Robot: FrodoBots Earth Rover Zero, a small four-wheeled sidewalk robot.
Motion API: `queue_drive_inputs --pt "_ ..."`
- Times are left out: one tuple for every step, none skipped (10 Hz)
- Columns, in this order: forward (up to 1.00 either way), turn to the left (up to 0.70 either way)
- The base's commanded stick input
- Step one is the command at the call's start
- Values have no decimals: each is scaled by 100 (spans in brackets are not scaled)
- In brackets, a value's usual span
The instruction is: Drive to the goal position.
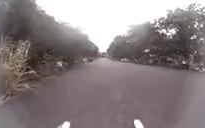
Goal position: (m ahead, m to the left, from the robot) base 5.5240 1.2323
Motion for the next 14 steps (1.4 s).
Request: queue_drive_inputs --pt "50 0" --pt "50 0" --pt "50 0" --pt "50 0" --pt "50 0" --pt "50 0" --pt "50 0" --pt "50 0" --pt "50 0" --pt "50 0" --pt "50 0" --pt "50 0" --pt "50 0" --pt "50 0"
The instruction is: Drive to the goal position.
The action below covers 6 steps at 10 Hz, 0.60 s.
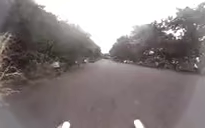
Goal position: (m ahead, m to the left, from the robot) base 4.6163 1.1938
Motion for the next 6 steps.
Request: queue_drive_inputs --pt "50 0" --pt "50 0" --pt "50 0" --pt "50 0" --pt "50 0" --pt "50 0"
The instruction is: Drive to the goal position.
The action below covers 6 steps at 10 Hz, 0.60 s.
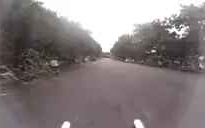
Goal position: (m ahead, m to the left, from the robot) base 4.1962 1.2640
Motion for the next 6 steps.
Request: queue_drive_inputs --pt "50 0" --pt "50 0" --pt "50 0" --pt "50 0" --pt "50 0" --pt "50 0"
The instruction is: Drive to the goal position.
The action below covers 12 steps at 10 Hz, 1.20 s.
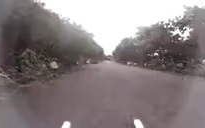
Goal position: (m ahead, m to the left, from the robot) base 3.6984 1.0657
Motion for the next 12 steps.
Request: queue_drive_inputs --pt "50 0" --pt "50 0" --pt "50 0" --pt "50 0" --pt "50 0" --pt "50 0" --pt "50 0" --pt "50 0" --pt "50 0" --pt "50 0" --pt "50 0" --pt "50 0"
